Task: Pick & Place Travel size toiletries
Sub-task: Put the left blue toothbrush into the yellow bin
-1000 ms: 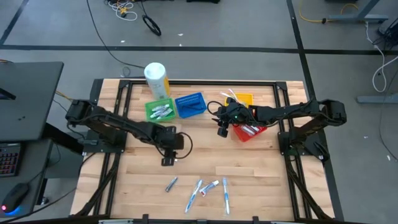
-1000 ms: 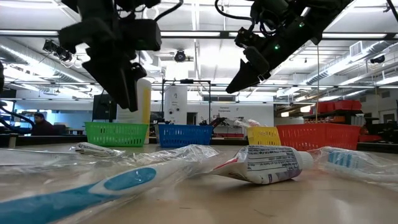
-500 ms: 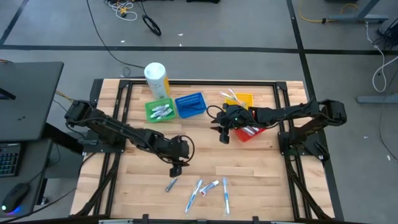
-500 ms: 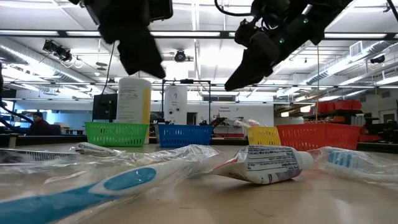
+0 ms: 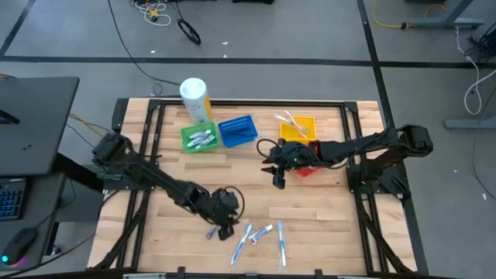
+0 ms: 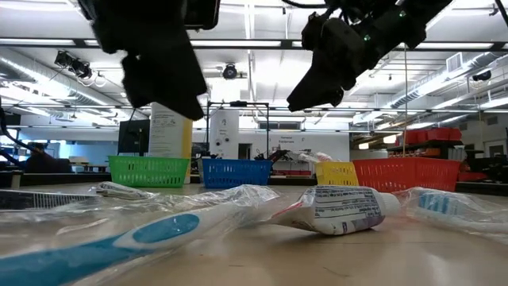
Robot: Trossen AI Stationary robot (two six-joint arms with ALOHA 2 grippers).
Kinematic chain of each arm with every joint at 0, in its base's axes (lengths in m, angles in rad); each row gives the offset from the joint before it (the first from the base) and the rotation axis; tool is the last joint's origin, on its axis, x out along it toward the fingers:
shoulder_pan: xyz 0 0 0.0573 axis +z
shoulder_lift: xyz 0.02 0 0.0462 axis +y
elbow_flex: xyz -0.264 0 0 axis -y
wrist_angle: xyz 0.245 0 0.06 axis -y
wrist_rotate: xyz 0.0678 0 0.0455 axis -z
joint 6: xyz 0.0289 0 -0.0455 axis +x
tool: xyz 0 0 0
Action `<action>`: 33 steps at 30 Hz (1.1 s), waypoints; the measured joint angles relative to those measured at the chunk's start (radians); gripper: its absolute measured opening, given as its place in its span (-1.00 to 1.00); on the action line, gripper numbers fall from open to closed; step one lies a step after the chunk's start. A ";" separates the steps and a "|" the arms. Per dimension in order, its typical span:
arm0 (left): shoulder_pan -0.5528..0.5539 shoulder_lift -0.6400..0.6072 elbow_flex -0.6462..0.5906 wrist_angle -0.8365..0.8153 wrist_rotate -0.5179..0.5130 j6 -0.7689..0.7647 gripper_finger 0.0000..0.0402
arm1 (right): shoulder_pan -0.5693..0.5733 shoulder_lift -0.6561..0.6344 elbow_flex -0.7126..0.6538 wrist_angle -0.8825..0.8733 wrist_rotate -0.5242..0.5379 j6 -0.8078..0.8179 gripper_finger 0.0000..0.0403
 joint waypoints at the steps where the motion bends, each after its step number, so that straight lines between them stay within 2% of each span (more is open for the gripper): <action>1: -0.013 0.027 0.020 -0.011 -0.010 -0.005 -0.17 | 0.013 0.000 0.000 -0.001 0.017 0.012 -0.30; 6: -0.059 0.166 0.126 -0.014 -0.049 -0.063 -0.17 | 0.091 0.000 -0.002 -0.001 0.100 0.080 -0.30; 10: -0.080 0.277 0.214 -0.049 -0.047 -0.059 -0.17 | 0.156 0.000 -0.003 -0.005 0.107 0.096 -0.30; 14: -0.086 0.365 0.302 -0.125 -0.066 -0.117 -0.17 | 0.213 0.000 -0.003 0.001 0.117 0.096 -0.30; 17: -0.086 0.402 0.339 -0.171 -0.060 -0.115 -0.17 | 0.244 0.000 -0.003 0.002 0.156 0.090 -0.30; 22: -0.086 0.397 0.340 -0.196 -0.067 -0.099 -0.18 | 0.264 0.000 -0.004 0.004 0.186 0.052 -0.30; 25: -0.086 0.387 0.338 -0.259 -0.105 -0.118 -0.29 | 0.264 0.000 -0.004 0.007 0.186 0.036 -0.30; 30: -0.074 0.387 0.339 -0.303 -0.124 -0.127 -0.62 | 0.263 0.000 -0.004 0.007 0.186 0.028 -0.30; 33: -0.071 0.375 0.335 -0.310 -0.191 -0.098 -0.80 | 0.263 0.000 -0.004 0.007 0.186 0.028 -0.30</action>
